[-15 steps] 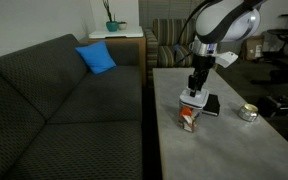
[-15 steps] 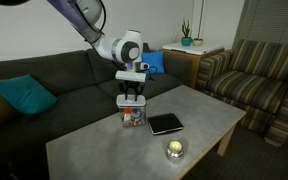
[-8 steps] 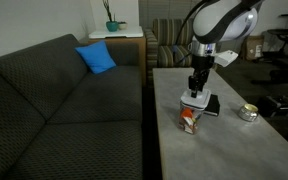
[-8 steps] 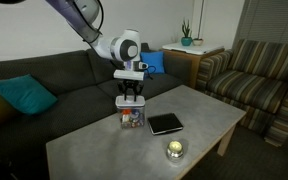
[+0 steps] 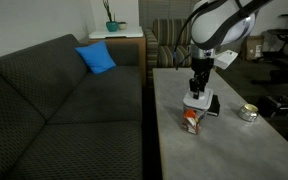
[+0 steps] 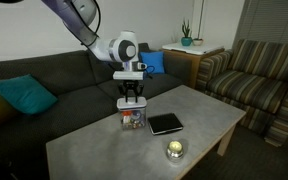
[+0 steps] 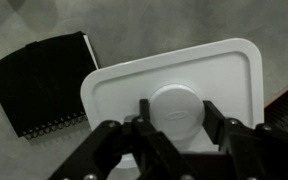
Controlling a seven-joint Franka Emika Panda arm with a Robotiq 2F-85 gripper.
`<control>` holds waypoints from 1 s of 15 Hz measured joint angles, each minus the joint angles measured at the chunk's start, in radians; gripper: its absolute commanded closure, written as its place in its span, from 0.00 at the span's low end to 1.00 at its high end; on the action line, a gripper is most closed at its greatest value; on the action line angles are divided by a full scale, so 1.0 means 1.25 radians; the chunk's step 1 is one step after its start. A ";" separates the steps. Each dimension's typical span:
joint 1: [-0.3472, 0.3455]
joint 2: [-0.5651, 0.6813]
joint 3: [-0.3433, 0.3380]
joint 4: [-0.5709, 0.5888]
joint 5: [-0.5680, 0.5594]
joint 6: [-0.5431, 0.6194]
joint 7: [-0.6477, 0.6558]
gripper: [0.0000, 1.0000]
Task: Place the white lid on top of the clear food container
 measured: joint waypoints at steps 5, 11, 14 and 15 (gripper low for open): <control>0.001 0.001 -0.001 0.000 0.000 0.010 -0.001 0.00; 0.001 -0.001 -0.001 0.000 0.000 0.057 -0.004 0.00; 0.002 -0.010 0.000 -0.003 0.000 0.063 -0.009 0.25; 0.003 -0.013 0.001 -0.003 0.000 0.063 -0.011 0.27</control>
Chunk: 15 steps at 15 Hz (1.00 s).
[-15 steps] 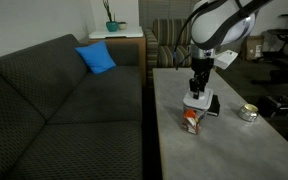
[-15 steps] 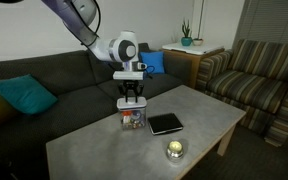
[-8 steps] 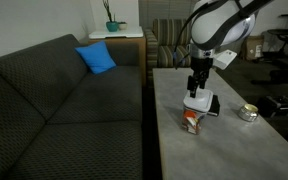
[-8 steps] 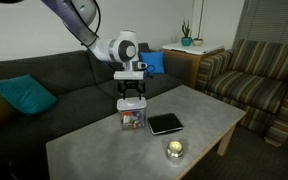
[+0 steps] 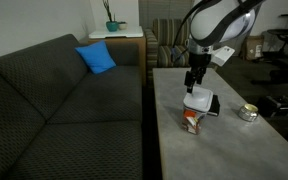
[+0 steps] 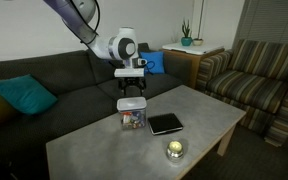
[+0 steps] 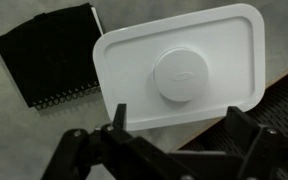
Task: Place the white lid on top of the clear food container
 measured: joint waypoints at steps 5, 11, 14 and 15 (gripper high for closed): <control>0.000 -0.024 0.015 -0.022 0.000 0.000 0.000 0.62; 0.000 -0.059 0.015 -0.085 0.000 0.003 0.003 0.99; 0.000 -0.078 0.009 -0.131 0.000 0.021 0.014 1.00; 0.000 -0.084 0.004 -0.147 -0.001 0.030 0.022 1.00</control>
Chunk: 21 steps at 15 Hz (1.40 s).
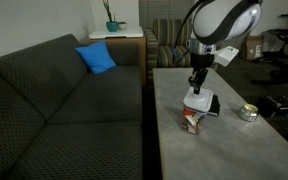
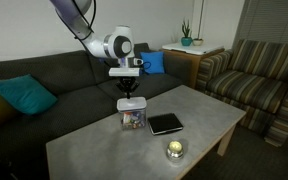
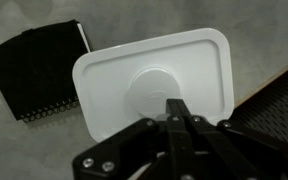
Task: Place the white lid on top of the clear food container
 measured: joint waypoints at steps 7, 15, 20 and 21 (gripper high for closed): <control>0.004 -0.027 -0.034 -0.085 -0.018 0.090 0.047 1.00; -0.002 -0.025 -0.033 -0.122 -0.013 0.167 0.048 1.00; -0.006 -0.017 -0.030 -0.121 -0.008 0.174 0.048 1.00; -0.007 -0.017 -0.029 -0.121 -0.008 0.174 0.048 1.00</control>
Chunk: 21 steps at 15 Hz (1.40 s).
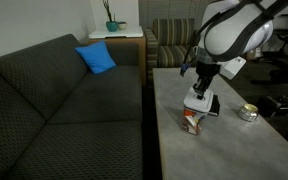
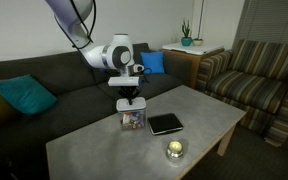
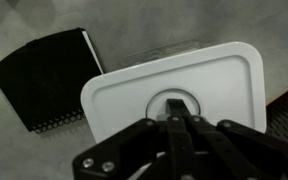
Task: Place the white lid on top of the clear food container
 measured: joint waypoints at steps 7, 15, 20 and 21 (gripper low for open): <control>0.000 -0.006 0.001 -0.007 -0.001 -0.001 0.001 1.00; 0.007 -0.033 0.001 -0.045 -0.006 0.000 0.001 1.00; 0.011 -0.051 0.001 -0.054 -0.009 0.000 0.001 1.00; 0.012 -0.055 0.001 -0.057 -0.009 0.000 0.001 1.00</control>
